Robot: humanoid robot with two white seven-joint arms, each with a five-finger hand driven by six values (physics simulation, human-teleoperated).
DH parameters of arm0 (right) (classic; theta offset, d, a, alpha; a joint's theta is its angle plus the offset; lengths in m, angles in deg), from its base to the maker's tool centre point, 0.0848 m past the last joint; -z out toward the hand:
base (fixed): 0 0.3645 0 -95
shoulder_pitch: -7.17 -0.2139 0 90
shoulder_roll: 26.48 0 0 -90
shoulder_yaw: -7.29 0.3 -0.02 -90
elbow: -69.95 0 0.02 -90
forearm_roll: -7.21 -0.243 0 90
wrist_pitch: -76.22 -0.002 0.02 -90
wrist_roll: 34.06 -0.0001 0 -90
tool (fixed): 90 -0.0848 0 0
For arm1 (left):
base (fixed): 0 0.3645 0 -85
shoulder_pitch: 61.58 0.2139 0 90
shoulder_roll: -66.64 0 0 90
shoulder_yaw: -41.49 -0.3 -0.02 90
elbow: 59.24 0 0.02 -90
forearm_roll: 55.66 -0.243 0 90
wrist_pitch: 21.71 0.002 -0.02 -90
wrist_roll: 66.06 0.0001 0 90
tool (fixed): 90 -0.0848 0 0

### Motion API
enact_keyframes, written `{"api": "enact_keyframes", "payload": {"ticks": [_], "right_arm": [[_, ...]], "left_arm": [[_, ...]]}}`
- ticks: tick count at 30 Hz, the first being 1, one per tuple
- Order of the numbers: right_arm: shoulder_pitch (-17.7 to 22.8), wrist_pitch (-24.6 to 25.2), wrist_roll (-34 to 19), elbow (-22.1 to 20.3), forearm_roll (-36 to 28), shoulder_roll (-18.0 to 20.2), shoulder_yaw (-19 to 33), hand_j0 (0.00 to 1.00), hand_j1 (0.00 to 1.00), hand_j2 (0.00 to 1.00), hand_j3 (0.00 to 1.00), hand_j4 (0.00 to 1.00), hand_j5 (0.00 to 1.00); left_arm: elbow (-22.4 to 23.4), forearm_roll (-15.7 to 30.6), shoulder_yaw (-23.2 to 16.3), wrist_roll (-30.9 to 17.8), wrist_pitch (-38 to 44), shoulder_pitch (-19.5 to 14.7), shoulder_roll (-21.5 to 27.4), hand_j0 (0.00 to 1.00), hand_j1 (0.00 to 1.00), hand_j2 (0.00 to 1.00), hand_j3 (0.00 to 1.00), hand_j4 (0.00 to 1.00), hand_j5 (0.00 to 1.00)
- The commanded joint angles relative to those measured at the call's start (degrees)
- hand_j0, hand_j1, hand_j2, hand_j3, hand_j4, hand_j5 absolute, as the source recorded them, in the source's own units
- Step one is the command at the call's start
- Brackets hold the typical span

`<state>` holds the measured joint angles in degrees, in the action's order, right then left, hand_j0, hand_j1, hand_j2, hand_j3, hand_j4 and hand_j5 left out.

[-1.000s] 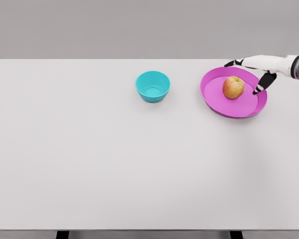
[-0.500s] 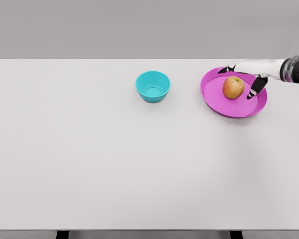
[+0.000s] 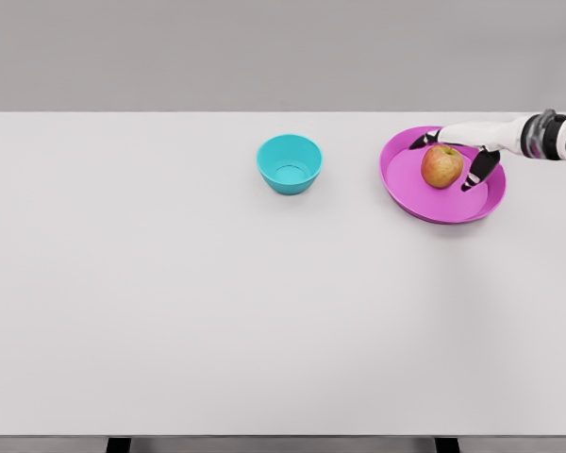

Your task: Put the apple from the pink plate into the blue bowl with your right arm

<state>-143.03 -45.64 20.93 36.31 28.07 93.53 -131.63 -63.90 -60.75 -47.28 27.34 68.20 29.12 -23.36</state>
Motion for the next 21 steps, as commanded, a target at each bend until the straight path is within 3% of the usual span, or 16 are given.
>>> {"api": "enact_keyframes", "payload": {"ticks": [1,4,7,21], "right_arm": [[0.0,0.1,0.0,0.0,0.1,0.0,-0.2,0.76,0.76,0.76,0.76,0.76,0.76],[0.0,0.0,0.0,0.0,0.1,0.0,-0.7,0.55,0.55,0.55,0.55,0.55,0.55],[0.0,0.0,0.0,0.0,0.1,0.0,-0.9,0.42,0.42,0.42,0.42,0.42,0.42],[-1.4,-0.4,0.0,-1.3,0.2,0.0,-0.3,0.36,0.36,0.36,0.36,0.36,0.36]], "left_arm": [[0.0,0.0,0.0,0.0,0.0,0.0,0.0,1.00,1.00,1.00,1.00,1.00,1.00],[0.0,0.0,0.0,-0.1,0.0,0.0,0.0,1.00,1.00,1.00,1.00,1.00,1.00],[0.0,0.0,0.0,-0.1,0.0,0.0,0.0,1.00,1.00,1.00,1.00,1.00,1.00],[0.0,0.0,0.0,0.0,0.0,0.0,0.0,1.00,1.00,1.00,1.00,1.00,1.00]]}}
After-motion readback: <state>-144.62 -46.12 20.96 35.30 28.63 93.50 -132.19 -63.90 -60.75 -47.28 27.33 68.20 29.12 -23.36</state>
